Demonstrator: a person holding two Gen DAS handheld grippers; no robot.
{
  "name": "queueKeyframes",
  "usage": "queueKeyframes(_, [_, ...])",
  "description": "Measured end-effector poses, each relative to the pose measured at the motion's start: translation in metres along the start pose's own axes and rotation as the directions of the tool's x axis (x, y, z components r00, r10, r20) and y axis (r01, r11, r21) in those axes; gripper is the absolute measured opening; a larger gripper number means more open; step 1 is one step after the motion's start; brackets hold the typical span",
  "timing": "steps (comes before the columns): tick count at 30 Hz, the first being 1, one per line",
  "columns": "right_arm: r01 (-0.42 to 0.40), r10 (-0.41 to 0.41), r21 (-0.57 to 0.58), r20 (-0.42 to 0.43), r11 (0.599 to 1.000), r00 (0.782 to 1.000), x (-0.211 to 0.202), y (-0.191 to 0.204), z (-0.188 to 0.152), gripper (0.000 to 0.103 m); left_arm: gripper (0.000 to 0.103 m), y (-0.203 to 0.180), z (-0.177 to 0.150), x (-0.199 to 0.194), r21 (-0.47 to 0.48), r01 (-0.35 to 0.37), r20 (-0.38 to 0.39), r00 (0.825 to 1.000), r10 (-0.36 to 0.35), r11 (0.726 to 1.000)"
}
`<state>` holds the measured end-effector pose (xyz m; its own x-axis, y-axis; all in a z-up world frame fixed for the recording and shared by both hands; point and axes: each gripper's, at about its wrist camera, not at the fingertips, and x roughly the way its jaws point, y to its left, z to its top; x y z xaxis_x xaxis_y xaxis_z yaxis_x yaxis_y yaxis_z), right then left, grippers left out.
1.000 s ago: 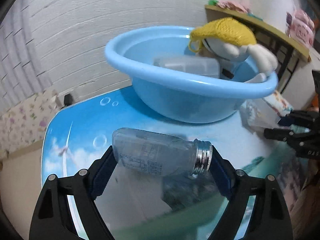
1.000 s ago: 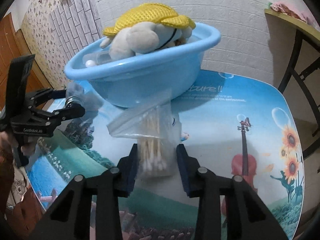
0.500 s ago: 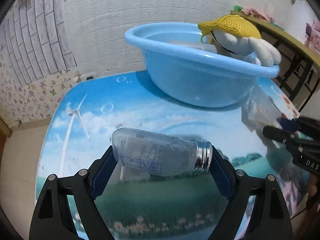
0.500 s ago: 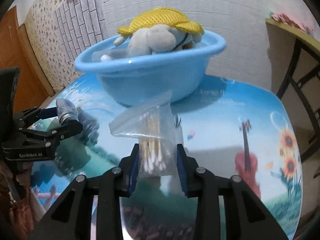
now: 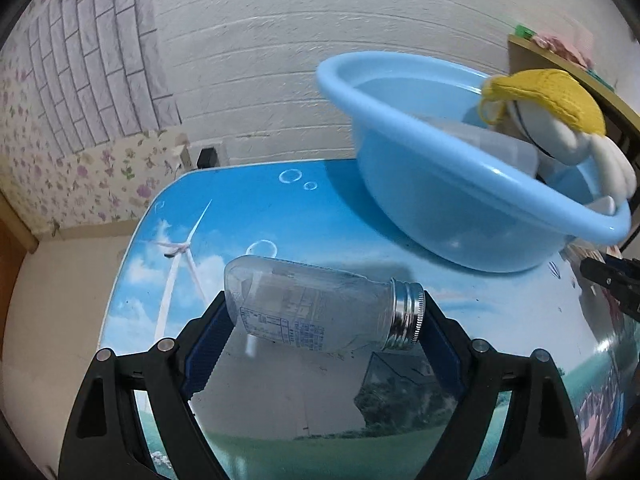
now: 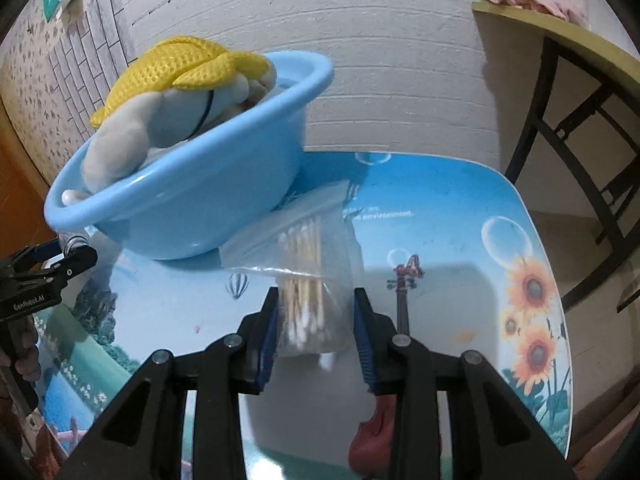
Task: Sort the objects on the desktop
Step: 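Lift the glass bottle with the left gripper while the right lifts the swab bag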
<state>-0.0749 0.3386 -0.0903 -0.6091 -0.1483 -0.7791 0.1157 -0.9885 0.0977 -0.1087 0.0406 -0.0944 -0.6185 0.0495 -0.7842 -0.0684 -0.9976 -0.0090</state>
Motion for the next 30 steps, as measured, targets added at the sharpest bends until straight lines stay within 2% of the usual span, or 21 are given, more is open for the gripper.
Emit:
queueKeyframes(8, [0.032,-0.032,0.003,-0.012,0.999,0.999,0.004,0.005,0.001,0.033,0.087,0.002,-0.003,0.006,-0.019,0.011,-0.033,0.999,-0.012,1.0])
queueKeyframes(12, [0.05,-0.05,0.052,-0.003,0.997,0.999,0.007,-0.003,0.004,0.033,0.087,0.005,-0.002,0.008,-0.043,-0.024,-0.039,0.999,0.022,0.999])
queueKeyframes(17, [0.056,-0.056,0.083,-0.001,0.995,0.998,0.006,-0.007,0.005,0.033,0.087,0.01,-0.004,0.008,-0.068,-0.007,-0.039,0.999,0.004,0.998])
queueKeyframes(23, [0.117,-0.123,0.069,0.092,0.991,0.988,-0.009,-0.002,0.007,0.033,0.087,0.003,-0.007,0.008,-0.056,-0.026,-0.043,0.999,0.024,0.998])
queueKeyframes(30, [0.109,-0.116,0.074,0.088,0.991,0.989,-0.008,-0.004,0.008,0.033,0.087,0.014,-0.009,0.007,-0.106,-0.02,-0.033,0.999,0.016,0.994])
